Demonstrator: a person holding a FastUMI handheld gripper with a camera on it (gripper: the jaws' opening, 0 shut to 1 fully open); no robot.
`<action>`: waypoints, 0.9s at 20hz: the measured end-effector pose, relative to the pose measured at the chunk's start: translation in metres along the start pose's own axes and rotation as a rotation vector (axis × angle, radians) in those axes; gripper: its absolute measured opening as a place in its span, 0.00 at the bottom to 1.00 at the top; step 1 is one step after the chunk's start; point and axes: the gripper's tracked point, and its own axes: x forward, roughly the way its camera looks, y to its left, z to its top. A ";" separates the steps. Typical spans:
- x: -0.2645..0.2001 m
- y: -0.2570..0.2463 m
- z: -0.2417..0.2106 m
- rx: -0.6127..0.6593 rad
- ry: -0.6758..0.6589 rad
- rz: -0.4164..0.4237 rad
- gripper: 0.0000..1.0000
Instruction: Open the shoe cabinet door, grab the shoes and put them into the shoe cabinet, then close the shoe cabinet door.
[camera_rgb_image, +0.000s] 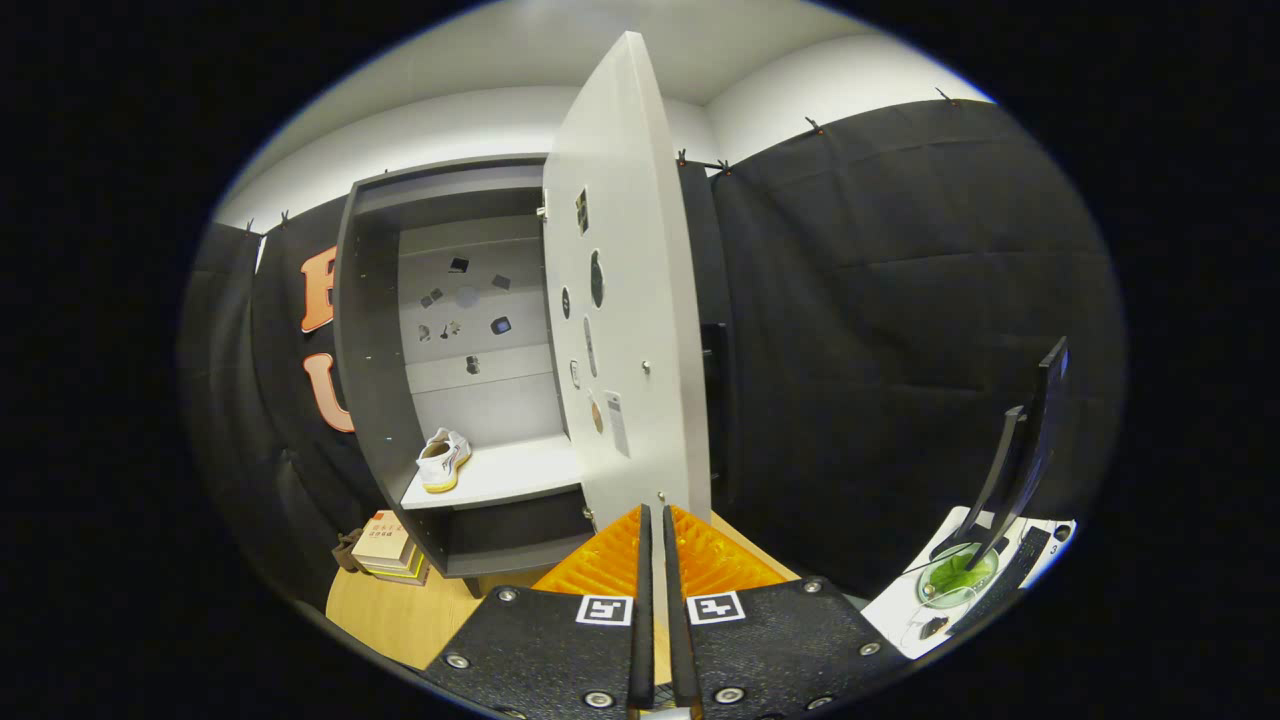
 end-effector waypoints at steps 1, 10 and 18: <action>-0.002 0.003 -0.001 -0.002 0.003 0.006 0.06; -0.008 0.075 -0.060 -0.056 0.104 0.160 0.09; 0.010 0.143 -0.182 -0.111 0.336 0.324 0.15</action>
